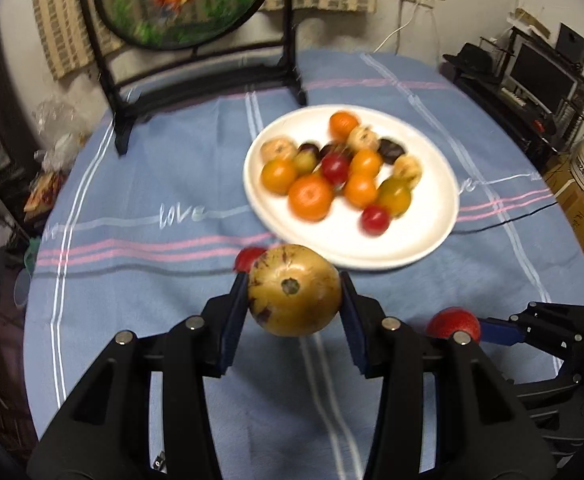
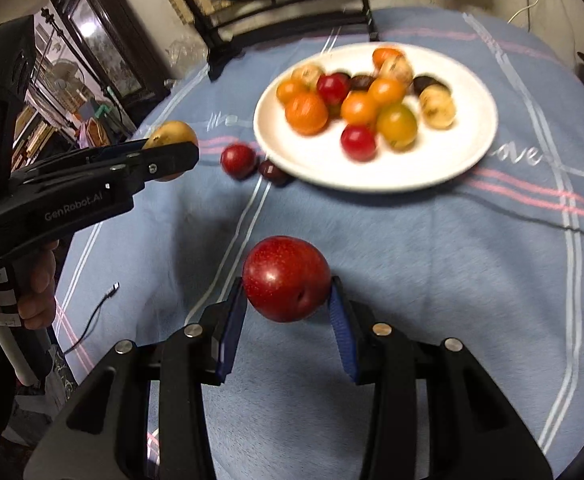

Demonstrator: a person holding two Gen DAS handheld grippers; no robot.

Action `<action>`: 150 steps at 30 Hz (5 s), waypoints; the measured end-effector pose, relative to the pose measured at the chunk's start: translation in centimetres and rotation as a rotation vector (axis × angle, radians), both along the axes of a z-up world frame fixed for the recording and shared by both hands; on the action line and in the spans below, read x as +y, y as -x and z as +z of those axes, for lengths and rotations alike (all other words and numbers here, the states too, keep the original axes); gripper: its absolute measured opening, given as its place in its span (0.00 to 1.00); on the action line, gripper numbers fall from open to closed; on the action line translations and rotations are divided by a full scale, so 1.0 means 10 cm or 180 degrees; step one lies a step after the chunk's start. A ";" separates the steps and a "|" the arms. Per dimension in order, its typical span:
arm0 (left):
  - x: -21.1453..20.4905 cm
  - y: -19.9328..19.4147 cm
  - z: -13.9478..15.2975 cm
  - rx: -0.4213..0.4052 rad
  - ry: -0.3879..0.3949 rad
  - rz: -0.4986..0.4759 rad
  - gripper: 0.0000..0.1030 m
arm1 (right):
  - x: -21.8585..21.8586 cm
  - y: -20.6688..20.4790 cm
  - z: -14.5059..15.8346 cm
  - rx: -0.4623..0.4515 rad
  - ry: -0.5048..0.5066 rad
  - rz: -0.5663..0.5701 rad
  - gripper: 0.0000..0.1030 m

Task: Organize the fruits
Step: 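Carry the brown fruit and red plum onto the white plate and open both tools, then withdraw both open tools from the plate toward the last fruits, then grasp a red tomato with the left tool while the right tool grasps a dark plum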

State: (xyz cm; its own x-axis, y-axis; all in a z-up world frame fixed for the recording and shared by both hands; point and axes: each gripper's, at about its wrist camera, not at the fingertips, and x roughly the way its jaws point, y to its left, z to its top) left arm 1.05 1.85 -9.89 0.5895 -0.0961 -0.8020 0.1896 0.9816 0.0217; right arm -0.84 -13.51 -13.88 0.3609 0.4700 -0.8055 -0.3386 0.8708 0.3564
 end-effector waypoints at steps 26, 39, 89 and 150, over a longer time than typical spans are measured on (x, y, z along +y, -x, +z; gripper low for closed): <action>-0.15 -0.42 0.55 -0.0368 0.0090 0.0028 0.43 | -0.61 -0.44 0.84 -0.0754 0.0060 -0.0167 0.41; -0.39 -0.83 0.39 -0.0234 0.0004 -0.0036 0.44 | -0.69 -0.84 0.71 -0.0677 0.0144 -0.0217 0.41; -0.55 -1.54 -0.14 -0.0134 -0.0406 -0.0152 0.69 | -0.33 -1.90 0.33 -0.0502 0.0529 0.0016 0.61; 1.46 -0.28 -0.09 0.0182 0.0299 0.0716 0.80 | 0.47 -0.47 -0.47 0.0085 -0.0462 -0.0495 0.29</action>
State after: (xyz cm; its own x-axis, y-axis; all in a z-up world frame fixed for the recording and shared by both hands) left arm 3.84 16.41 -10.83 0.5583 -0.0432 -0.8285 -0.0356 0.9965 -0.0760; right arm 3.86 -8.83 -18.58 0.4176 0.5222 -0.7436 -0.1929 0.8507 0.4890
